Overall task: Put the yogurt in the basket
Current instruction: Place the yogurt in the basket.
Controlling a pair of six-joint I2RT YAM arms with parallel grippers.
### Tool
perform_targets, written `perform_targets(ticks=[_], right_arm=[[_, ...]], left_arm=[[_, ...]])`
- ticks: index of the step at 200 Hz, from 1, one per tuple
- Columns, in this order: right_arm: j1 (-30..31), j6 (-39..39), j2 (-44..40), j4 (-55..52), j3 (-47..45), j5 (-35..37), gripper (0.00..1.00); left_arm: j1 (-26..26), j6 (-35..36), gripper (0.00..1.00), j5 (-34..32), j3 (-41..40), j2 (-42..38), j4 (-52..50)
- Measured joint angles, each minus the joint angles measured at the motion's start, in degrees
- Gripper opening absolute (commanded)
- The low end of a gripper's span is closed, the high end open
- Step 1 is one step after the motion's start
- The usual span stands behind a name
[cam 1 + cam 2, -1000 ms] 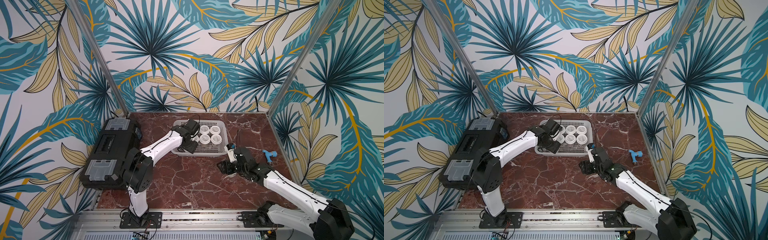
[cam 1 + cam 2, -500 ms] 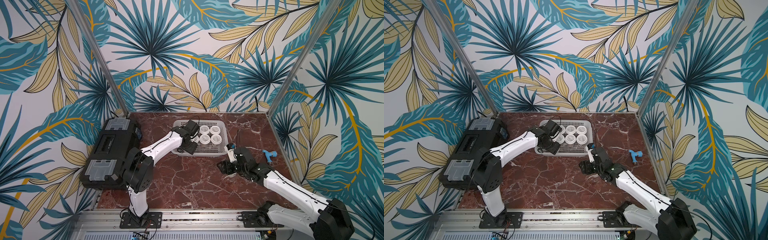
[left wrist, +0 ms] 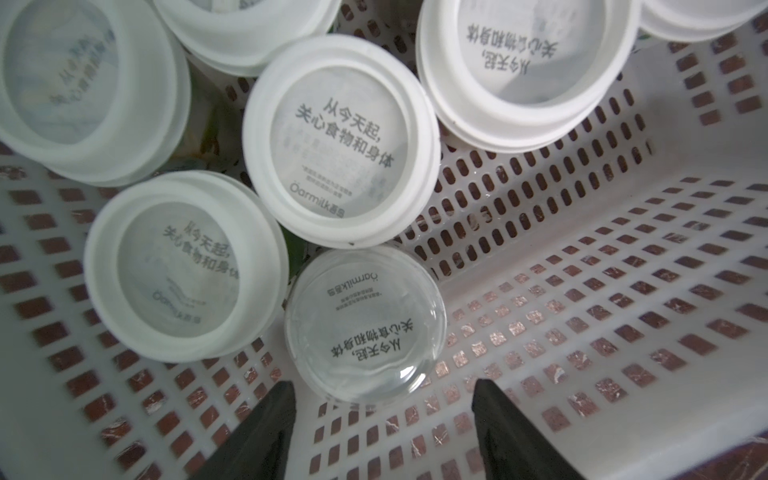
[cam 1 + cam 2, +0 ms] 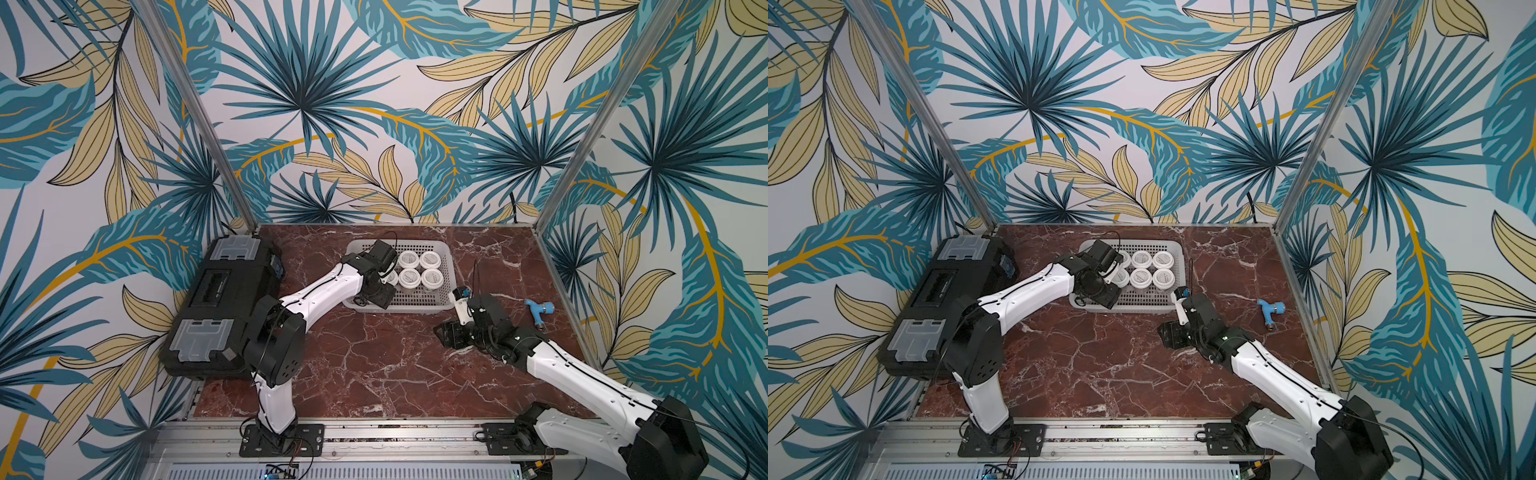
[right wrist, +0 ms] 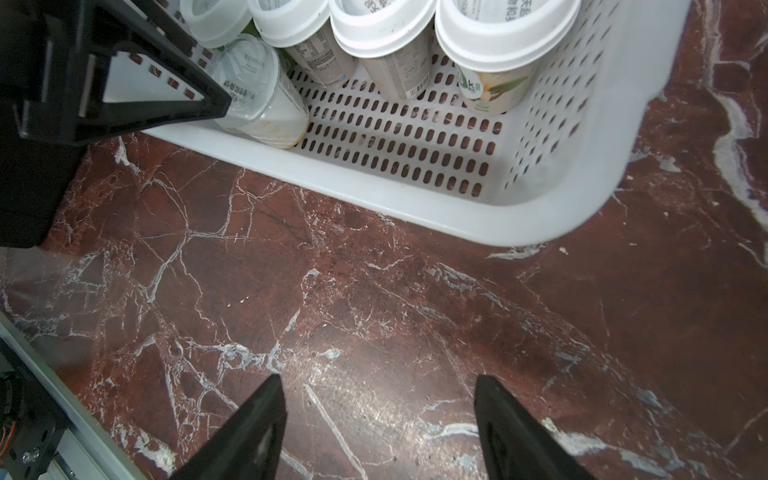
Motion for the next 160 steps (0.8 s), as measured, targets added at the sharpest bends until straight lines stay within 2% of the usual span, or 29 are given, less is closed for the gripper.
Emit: perform_targets(ticks=[40,89,94,97,160], right_arm=[[0.0,0.0,0.1,0.0,0.0,0.0,0.78],[0.0,-0.4,0.2,-0.4,0.3,0.0,0.88],[0.0,-0.3,0.2,-0.4,0.3,0.0,0.98],[0.0,-0.4,0.2,-0.4,0.3,0.0,0.99],[0.0,-0.9,0.3,-1.7,2.4,1.4,1.00]], left_arm=[[0.0,0.0,0.73,2.4,-1.9,-6.0,2.7],[0.0,-0.8,0.73,4.6,-6.0,-13.5,7.8],[0.0,-1.0,0.73,4.8,-6.6,-14.1,8.4],[0.0,-1.0,0.73,4.8,-7.0,-14.3,8.7],[-0.1,-3.8,0.78,6.6,-17.2,-21.2,17.0]])
